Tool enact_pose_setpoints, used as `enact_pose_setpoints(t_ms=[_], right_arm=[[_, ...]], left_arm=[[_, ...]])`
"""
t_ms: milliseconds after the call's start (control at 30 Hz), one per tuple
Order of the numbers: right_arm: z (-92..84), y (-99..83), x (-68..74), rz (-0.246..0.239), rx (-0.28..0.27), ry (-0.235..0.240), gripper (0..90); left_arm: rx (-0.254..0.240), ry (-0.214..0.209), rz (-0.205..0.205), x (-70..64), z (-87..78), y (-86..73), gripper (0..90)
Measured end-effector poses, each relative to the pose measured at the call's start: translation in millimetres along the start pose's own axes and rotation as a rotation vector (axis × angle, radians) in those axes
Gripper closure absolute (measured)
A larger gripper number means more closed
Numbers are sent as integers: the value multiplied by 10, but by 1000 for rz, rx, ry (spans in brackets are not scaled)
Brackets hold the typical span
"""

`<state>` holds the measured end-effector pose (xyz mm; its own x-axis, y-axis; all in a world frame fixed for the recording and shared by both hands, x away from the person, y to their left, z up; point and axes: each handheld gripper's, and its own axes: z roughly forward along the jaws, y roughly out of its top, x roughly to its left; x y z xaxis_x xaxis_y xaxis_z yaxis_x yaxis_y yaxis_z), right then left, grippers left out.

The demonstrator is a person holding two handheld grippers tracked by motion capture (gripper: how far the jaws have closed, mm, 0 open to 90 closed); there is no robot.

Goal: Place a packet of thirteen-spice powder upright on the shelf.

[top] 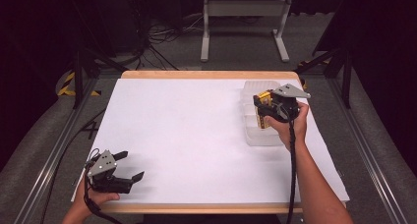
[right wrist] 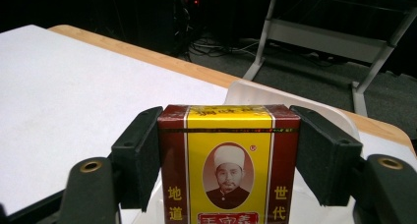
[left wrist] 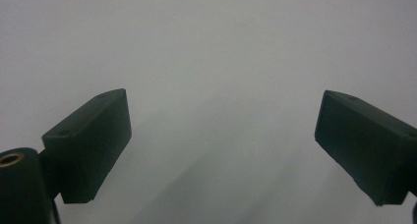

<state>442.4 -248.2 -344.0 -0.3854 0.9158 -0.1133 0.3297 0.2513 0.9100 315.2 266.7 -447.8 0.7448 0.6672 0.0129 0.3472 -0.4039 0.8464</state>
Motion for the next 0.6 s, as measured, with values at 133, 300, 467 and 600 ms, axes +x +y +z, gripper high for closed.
enact_pose_setpoints(t_ms=[133, 300, 467, 600], right_arm=[[-21, -32, 16, -26, 14, 1, 326], [-30, -85, 0, -35, 34, -3, 325], [-54, -114, -18, -39, 38, 0, 325], [-82, -120, -31, -40, 47, 5, 325]], left_arm=[[1, 0, -2, -1, -4, -5, 76], [1, -1, -1, -7, -6, -2, 77], [0, 1, -4, 1, -7, -4, 76], [-2, 3, 1, -4, -17, -1, 76]])
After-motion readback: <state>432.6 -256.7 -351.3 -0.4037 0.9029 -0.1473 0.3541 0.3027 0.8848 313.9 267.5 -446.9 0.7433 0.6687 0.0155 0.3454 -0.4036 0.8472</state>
